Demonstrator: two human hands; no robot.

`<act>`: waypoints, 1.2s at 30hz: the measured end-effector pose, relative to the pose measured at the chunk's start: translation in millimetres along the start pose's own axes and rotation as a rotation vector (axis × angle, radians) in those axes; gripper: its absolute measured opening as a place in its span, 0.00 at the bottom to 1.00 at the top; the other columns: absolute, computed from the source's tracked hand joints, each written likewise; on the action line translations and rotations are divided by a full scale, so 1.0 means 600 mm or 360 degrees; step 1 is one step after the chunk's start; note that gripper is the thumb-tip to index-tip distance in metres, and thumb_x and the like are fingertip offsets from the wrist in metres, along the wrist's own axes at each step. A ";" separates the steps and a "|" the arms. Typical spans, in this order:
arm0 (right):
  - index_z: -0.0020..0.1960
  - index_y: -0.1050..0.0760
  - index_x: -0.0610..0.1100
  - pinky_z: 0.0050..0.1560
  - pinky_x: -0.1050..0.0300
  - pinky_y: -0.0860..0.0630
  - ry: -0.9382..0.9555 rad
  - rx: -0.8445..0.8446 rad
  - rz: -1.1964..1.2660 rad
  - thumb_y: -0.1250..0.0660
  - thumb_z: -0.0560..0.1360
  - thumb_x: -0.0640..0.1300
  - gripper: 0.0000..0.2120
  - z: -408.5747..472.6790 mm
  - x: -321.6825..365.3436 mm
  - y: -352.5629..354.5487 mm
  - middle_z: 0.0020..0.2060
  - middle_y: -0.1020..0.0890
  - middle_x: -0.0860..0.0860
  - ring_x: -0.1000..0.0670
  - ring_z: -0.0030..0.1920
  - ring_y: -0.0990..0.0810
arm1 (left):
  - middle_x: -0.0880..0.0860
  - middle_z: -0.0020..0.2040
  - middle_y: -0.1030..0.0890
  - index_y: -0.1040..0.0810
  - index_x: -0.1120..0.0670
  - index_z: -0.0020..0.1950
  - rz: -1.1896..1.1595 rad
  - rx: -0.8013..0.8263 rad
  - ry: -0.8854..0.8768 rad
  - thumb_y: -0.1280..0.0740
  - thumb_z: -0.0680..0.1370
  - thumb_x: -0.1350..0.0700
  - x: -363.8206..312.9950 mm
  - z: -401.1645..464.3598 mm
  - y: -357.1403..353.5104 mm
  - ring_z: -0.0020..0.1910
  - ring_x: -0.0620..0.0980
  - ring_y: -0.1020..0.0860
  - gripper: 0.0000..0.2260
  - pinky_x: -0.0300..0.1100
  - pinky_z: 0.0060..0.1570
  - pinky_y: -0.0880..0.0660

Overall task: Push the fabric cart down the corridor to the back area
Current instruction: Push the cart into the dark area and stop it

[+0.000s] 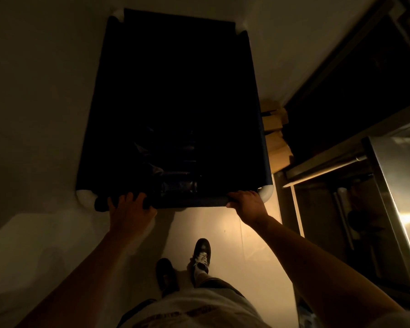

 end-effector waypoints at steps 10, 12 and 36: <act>0.73 0.25 0.56 0.75 0.49 0.36 0.0141 0.0019 -0.0029 0.38 0.83 0.55 0.19 0.014 -0.027 -0.013 0.68 0.20 0.53 0.46 0.73 0.27 | 0.57 0.68 0.24 0.27 0.49 0.71 0.0144 0.0118 0.0015 0.51 0.77 0.34 0.007 0.004 -0.005 0.70 0.63 0.29 0.31 0.69 0.73 0.45; 0.74 0.26 0.57 0.76 0.49 0.37 0.0169 0.0030 -0.0060 0.40 0.84 0.57 0.20 0.016 -0.032 -0.016 0.69 0.21 0.54 0.47 0.74 0.28 | 0.57 0.66 0.23 0.26 0.49 0.69 0.0146 0.0100 0.0035 0.50 0.77 0.35 0.007 0.004 -0.005 0.69 0.63 0.28 0.29 0.69 0.72 0.44; 0.61 0.20 0.50 0.62 0.50 0.26 -0.0063 -0.0140 -0.0244 0.53 0.86 0.55 0.23 0.064 0.002 -0.022 0.54 0.15 0.49 0.45 0.58 0.18 | 0.61 0.48 0.17 0.16 0.56 0.49 0.0187 0.0073 -0.0020 0.49 0.80 0.45 -0.019 0.068 -0.007 0.50 0.63 0.21 0.25 0.57 0.53 0.29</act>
Point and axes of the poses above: each hand's wrist, its own z-axis towards the middle knuckle, its own y-axis out of the back of the hand, x = y × z, the point moved 2 cm from there along z, towards the middle knuckle
